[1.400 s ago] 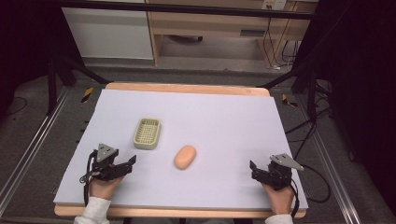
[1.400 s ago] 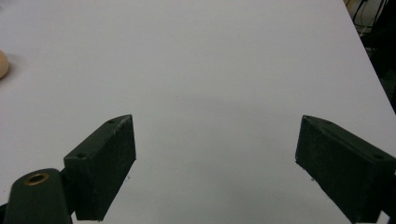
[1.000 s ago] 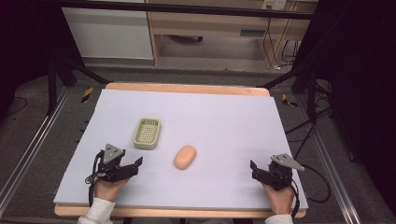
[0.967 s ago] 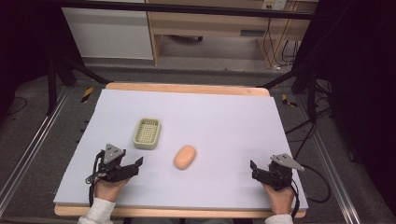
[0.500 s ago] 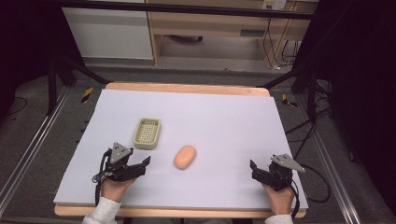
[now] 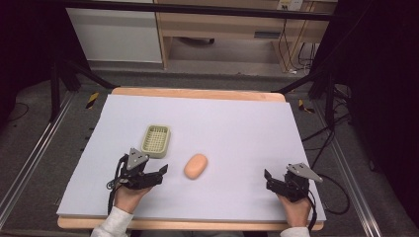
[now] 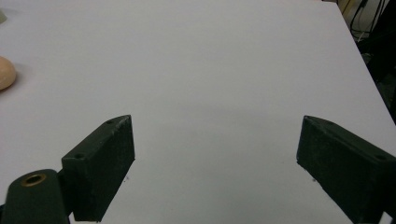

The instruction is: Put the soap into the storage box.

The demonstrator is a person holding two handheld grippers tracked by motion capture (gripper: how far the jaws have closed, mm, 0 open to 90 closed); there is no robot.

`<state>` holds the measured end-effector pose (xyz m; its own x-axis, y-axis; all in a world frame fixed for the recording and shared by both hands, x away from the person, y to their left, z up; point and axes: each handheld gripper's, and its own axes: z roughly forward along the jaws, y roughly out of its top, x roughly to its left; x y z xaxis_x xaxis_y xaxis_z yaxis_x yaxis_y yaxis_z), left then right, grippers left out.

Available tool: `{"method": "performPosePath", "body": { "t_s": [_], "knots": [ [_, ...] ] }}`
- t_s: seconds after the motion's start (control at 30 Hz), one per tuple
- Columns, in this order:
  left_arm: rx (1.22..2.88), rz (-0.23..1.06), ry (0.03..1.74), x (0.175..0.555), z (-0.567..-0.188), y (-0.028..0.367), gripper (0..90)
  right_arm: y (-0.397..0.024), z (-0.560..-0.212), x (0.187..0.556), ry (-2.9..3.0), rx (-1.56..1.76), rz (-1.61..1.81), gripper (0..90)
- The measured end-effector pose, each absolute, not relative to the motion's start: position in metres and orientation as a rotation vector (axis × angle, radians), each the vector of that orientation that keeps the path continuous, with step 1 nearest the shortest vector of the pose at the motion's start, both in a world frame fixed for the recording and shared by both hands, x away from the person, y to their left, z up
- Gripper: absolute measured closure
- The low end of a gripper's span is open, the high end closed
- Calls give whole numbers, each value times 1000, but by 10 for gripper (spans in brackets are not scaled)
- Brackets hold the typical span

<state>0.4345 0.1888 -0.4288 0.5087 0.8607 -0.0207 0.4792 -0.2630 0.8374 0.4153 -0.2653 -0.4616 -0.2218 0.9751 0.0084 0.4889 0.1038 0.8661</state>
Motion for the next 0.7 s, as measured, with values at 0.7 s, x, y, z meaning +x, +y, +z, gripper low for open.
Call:
{"method": "performPosePath", "body": {
  "t_s": [0.7],
  "knots": [
    [1927,557,1047,447,-410,153,218,-263,-462,415,1790,1427,1030,113]
  ]
}}
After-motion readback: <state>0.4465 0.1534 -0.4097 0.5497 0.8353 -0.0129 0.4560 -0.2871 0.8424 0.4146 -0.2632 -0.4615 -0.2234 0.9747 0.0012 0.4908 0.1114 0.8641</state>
